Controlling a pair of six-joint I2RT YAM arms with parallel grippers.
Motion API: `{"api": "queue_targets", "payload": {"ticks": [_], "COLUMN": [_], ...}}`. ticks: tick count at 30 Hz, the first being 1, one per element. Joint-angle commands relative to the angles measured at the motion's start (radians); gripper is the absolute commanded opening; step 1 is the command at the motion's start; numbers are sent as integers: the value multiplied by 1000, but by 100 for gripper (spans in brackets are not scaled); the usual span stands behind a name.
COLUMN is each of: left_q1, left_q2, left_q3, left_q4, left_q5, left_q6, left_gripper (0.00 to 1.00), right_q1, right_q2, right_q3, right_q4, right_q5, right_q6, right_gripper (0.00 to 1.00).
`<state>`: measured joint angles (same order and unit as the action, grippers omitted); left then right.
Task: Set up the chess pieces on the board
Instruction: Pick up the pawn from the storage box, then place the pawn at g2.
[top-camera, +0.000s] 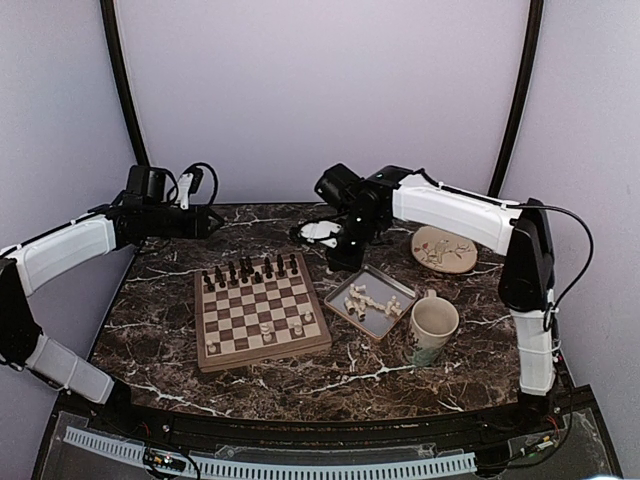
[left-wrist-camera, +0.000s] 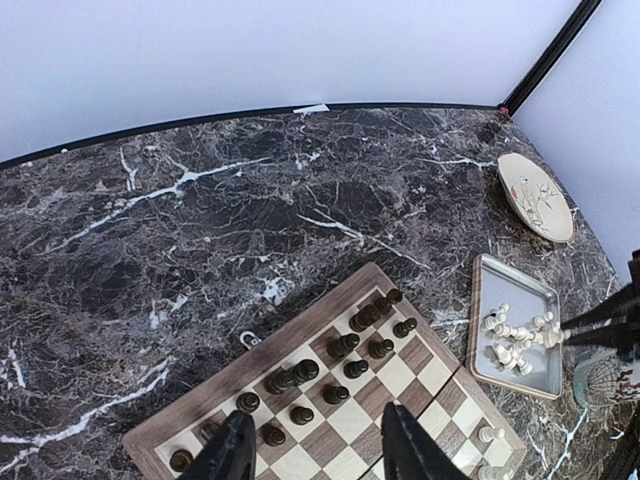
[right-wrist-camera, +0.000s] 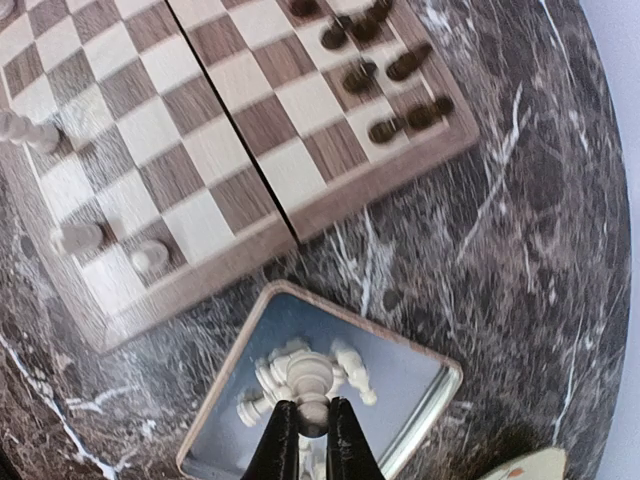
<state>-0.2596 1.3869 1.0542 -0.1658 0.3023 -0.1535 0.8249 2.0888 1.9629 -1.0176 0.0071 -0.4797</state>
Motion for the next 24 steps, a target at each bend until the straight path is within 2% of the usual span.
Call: {"api": "queue_targets", "payload": {"ticks": [1,8,24], "left_q1": [6,6,5], "left_q2": [-80,-134,-135], "left_q3": [23,11,-9], "left_q4": [-69,-98,-72], "left_q5": [-57,-74,-32], "left_q6": [-7,-7,-12], "left_gripper": [45,45,45], "right_q1": [82,181,232], "right_q2": [94,211,291], "right_q3": [132,265,281], "right_q4": [13,3,-52], "right_q5": [62,27,-29], "right_q6": [-39,-60,-143], "right_gripper": [2,3,4]}}
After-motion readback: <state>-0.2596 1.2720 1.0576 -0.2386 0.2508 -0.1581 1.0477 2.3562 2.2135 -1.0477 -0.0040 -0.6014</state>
